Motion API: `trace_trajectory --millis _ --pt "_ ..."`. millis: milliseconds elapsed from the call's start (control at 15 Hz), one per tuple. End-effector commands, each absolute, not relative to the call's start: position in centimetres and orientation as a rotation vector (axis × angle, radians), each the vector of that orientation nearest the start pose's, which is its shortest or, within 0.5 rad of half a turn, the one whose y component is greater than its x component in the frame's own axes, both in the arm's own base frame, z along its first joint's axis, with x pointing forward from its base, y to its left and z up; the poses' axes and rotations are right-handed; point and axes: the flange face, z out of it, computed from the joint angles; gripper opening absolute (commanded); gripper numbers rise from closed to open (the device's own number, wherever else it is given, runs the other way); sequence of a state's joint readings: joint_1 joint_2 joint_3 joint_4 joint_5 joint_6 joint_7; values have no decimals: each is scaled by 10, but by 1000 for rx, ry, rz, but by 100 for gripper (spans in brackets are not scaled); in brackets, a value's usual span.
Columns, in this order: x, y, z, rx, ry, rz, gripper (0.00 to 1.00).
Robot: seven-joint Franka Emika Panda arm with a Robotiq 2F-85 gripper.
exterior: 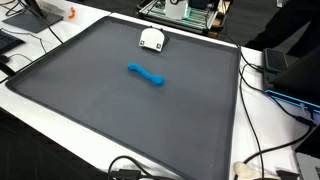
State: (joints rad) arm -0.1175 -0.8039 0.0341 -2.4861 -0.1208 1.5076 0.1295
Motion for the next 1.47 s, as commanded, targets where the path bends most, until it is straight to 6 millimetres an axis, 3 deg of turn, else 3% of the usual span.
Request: trace_trajectory --millis 0,467,1000,1400 --pt "287 -36 532 -3257 364 284 100" --pt "287 -36 532 -3257 364 284 100" --pt "327 8 467 -2901 684 377 100" --pt "339 15 405 -2701 1023 382 100"
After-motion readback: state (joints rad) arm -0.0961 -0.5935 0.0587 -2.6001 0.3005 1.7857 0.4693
